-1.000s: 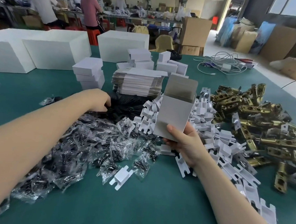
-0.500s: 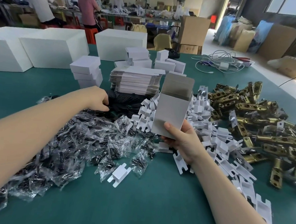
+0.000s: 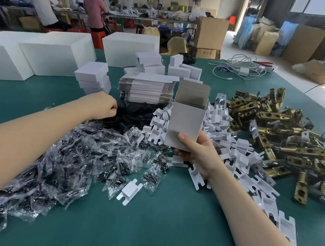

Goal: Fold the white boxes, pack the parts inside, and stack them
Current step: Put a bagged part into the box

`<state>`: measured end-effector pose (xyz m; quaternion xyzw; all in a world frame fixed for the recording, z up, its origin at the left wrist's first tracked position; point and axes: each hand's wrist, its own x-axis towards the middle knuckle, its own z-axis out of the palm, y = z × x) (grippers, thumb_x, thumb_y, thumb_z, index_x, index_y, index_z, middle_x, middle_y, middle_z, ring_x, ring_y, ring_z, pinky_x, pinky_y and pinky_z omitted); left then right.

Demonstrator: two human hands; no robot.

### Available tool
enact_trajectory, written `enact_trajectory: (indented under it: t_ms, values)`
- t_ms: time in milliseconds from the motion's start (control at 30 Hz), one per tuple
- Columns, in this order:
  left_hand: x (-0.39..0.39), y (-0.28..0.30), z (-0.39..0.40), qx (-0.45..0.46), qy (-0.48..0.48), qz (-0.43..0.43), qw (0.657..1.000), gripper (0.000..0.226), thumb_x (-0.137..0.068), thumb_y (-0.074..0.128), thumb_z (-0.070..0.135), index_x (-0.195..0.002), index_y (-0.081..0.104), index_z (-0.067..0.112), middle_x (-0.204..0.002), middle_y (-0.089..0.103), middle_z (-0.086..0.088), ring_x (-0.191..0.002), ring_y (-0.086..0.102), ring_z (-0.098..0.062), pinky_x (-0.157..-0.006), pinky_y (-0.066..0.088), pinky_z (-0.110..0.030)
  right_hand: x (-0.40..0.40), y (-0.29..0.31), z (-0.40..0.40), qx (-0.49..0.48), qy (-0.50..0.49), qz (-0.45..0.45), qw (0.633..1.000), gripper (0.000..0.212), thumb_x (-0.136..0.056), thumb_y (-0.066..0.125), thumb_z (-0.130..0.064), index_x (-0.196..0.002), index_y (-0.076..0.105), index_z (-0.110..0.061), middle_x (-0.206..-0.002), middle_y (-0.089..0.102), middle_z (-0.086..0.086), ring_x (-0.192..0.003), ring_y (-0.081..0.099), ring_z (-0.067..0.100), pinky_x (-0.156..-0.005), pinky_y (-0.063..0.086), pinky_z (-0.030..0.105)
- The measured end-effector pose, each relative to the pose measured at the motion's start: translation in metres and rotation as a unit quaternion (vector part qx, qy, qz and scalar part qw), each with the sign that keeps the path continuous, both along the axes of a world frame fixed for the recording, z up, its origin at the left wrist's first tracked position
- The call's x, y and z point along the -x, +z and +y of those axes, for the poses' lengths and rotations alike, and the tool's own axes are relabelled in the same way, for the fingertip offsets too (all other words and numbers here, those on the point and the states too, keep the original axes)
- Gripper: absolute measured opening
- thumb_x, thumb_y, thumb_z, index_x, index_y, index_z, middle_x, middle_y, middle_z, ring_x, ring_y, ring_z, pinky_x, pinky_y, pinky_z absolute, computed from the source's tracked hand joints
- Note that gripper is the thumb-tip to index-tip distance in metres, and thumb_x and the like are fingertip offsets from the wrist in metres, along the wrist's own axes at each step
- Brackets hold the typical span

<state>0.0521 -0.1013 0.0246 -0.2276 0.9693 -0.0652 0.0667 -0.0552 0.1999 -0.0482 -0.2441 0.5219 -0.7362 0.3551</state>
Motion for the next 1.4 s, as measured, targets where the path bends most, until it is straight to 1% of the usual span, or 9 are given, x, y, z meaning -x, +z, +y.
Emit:
enact_trajectory:
  t_ms: [100,167,333,467,600,667,867,1033,1400]
  values:
    - [0.001,-0.002,-0.004,-0.066,0.024,0.150,0.986,0.026,-0.097,0.049,0.014,-0.116,0.068,0.012,-0.100,0.073,-0.010,-0.082,0.067,-0.026,-0.078,0.056,-0.036,-0.001,0.000,0.000,-0.001,-0.004,-0.002,1.000,0.042,-0.070,0.074,-0.022,-0.110,0.062,-0.020,-0.087,0.073,-0.002,-0.066,0.067,0.011,-0.056,0.052,0.022]
    - [0.002,-0.002,-0.004,-0.202,0.053,0.232,0.950,0.022,-0.095,0.059,0.015,-0.113,0.067,0.024,-0.093,0.073,-0.001,-0.077,0.069,-0.015,-0.072,0.056,-0.026,-0.001,0.000,0.000,-0.002,-0.005,-0.004,1.000,0.042,-0.070,0.074,-0.022,-0.111,0.062,-0.020,-0.088,0.073,-0.002,-0.066,0.067,0.012,-0.056,0.053,0.022]
    - [0.007,0.006,0.017,-0.523,0.106,0.342,0.774,0.016,-0.090,0.070,0.011,-0.102,0.069,0.021,-0.099,0.073,-0.002,-0.088,0.071,-0.011,-0.066,0.058,-0.018,0.000,0.000,0.000,-0.002,-0.006,-0.003,1.000,0.041,-0.070,0.074,-0.022,-0.109,0.062,-0.021,-0.086,0.073,-0.003,-0.066,0.067,0.011,-0.056,0.053,0.023]
    - [0.009,0.018,0.037,-0.595,0.082,0.369,0.709,0.016,-0.090,0.068,0.010,-0.101,0.067,0.021,-0.095,0.074,-0.001,-0.079,0.072,-0.005,-0.063,0.057,-0.018,0.000,0.000,-0.001,-0.002,-0.006,-0.003,1.000,0.041,-0.070,0.074,-0.022,-0.110,0.063,-0.020,-0.087,0.072,-0.002,-0.066,0.066,0.011,-0.056,0.054,0.023]
    - [0.010,0.039,0.073,-0.673,0.005,0.450,0.587,0.009,-0.092,0.062,0.011,-0.097,0.065,0.018,-0.085,0.075,0.005,-0.079,0.071,-0.007,-0.061,0.058,-0.021,0.001,-0.001,-0.002,0.005,-0.003,-0.007,1.000,0.041,-0.071,0.073,-0.021,-0.111,0.062,-0.019,-0.087,0.073,-0.002,-0.066,0.067,0.011,-0.055,0.053,0.022]
    - [0.012,0.051,0.095,-0.688,-0.056,0.456,0.562,0.010,-0.096,0.058,0.011,-0.099,0.065,0.017,-0.086,0.075,0.006,-0.080,0.070,-0.006,-0.065,0.058,-0.022,0.001,-0.001,-0.001,0.008,0.000,-0.005,1.000,0.041,-0.073,0.072,-0.020,-0.112,0.061,-0.018,-0.087,0.073,-0.002,-0.066,0.067,0.011,-0.055,0.053,0.022]
    - [0.027,0.072,0.145,-0.468,-0.212,0.419,0.749,0.018,-0.087,0.073,0.012,-0.090,0.072,0.029,-0.084,0.074,0.014,-0.080,0.067,-0.001,-0.078,0.054,-0.017,0.002,-0.002,0.000,-0.003,0.009,0.014,1.000,0.046,-0.075,0.070,-0.021,-0.119,0.057,-0.014,-0.090,0.072,-0.004,-0.071,0.068,0.011,-0.061,0.054,0.023]
    - [0.037,0.086,0.152,-0.353,-0.231,0.276,0.864,0.012,-0.085,0.077,0.019,-0.090,0.075,0.029,-0.084,0.076,0.012,-0.076,0.068,-0.001,-0.071,0.050,-0.009,0.003,-0.002,0.000,-0.008,0.009,0.022,1.000,0.052,-0.072,0.072,-0.021,-0.121,0.057,-0.013,-0.092,0.073,-0.004,-0.074,0.069,0.011,-0.061,0.054,0.023]
    - [0.050,0.089,0.150,-0.280,-0.252,0.100,0.921,0.016,-0.089,0.072,0.020,-0.099,0.074,0.033,-0.081,0.066,0.036,-0.084,0.062,0.016,-0.071,0.043,0.001,0.004,-0.005,-0.002,-0.003,0.024,0.037,0.999,0.051,-0.070,0.076,-0.023,-0.119,0.063,-0.022,-0.102,0.074,-0.002,-0.089,0.070,0.016,-0.068,0.057,0.028]
